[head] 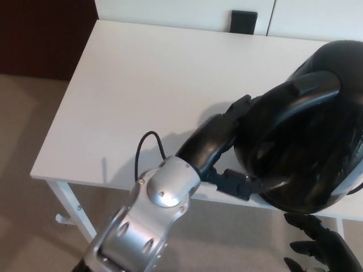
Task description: The robot walk towards a table in front and uses its left hand to pick up the pot from the base and places it on the table
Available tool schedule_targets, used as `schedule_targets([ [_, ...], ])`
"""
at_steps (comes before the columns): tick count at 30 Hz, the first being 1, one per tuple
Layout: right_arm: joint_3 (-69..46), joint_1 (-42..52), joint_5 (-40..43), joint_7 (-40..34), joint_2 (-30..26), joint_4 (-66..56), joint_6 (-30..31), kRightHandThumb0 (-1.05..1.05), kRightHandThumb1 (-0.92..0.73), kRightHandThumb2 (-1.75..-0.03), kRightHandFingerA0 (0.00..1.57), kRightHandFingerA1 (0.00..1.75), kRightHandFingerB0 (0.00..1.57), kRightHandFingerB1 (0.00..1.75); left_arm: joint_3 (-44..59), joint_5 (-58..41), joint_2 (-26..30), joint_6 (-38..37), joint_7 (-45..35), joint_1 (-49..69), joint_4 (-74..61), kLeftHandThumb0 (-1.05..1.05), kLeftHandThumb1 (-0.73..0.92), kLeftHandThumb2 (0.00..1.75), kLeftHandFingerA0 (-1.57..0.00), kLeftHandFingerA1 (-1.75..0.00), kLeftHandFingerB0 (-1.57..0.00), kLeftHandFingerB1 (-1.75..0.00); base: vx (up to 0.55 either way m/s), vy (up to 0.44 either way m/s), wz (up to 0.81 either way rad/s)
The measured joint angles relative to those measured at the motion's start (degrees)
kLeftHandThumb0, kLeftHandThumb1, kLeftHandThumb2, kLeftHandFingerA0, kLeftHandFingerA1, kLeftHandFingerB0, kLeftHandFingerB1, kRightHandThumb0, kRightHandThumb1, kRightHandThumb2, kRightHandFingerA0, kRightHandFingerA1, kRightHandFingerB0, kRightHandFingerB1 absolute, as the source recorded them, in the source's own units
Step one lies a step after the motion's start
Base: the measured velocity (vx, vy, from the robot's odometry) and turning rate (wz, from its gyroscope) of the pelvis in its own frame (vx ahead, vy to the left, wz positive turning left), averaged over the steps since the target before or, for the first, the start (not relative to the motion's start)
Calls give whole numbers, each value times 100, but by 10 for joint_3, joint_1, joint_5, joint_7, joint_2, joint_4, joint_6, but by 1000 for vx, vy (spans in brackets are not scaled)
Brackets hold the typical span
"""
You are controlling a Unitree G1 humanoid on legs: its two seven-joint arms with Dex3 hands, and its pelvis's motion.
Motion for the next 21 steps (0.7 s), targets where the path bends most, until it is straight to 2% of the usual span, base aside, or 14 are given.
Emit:
schedule_targets([
  [5,0,0,3,1,1,-5,-1,-12,-53,-93,32,57,13,48,28,11,-48,-5,38,-27,41,-74,45,78,-31,-46,-10,-35,0,0,0],
  [6,0,0,3,1,0,-5,-1,-12,-52,-93,32,58,13,48,30,11,-51,-6,40,-29,43,-70,55,57,-50,-39,-24,-29,0,0,0],
  [7,0,1,4,1,0,-7,-1,-13,-52,-93,32,58,13,48,40,14,-67,-9,52,-39,55,-58,62,61,-96,-51,-35,-33,0,0,0],
  [8,0,1,4,1,0,-7,-1,-14,-53,-93,32,58,13,48,45,16,-75,-10,58,-43,62,-47,75,63,-106,-52,-43,-35,0,0,0],
  [9,0,0,4,1,1,-8,-1,-14,-53,-93,32,58,13,48,55,20,-90,-15,73,-53,79,-47,75,63,-106,-52,-43,-35,0,0,0],
  [11,1,0,4,1,2,-9,0,-14,-53,-93,33,58,13,48,67,27,-106,-23,94,-68,102,-33,85,66,-127,-81,-55,-42,0,0,0],
  [12,1,0,4,1,4,-9,0,-14,-53,-93,33,58,13,48,72,32,-114,-28,106,-76,116,-31,86,66,-129,-104,-52,-42,0,0,0],
  [13,1,0,4,1,4,-9,0,-15,-54,-94,34,59,14,48,75,35,-119,-32,116,-83,126,-33,69,96,-124,-114,-37,-53,0,0,0],
  [14,2,0,4,1,5,-11,0,-15,-54,-94,34,59,14,48,76,43,-118,-40,130,-88,138,-33,69,96,-124,-114,-37,-53,0,0,0],
  [15,2,0,4,1,5,-11,0,-17,-54,-94,35,59,14,48,76,49,-118,-46,141,-88,148,-18,83,65,-124,-114,-45,-40,0,0,0],
  [17,2,-1,4,1,5,-14,0,-18,-55,-94,36,59,14,48,76,58,-118,-56,162,-88,162,-15,81,64,-123,-121,-68,-53,0,0,0],
  [18,2,-1,4,1,5,-14,0,-18,-55,-94,36,59,14,48,76,60,-118,-61,168,-88,165,-15,81,64,-123,-121,-68,-53,0,0,0],
  [19,3,-1,4,1,5,-15,0,-19,-56,-95,37,60,15,48,75,63,-118,-72,177,-88,170,-17,83,64,-119,-127,-79,-74,0,0,0],
  [21,4,-1,4,1,5,-15,0,-19,-56,-95,38,60,15,48,75,66,-118,-85,188,-88,175,-19,84,67,-118,-131,-78,-84,0,0,0],
])
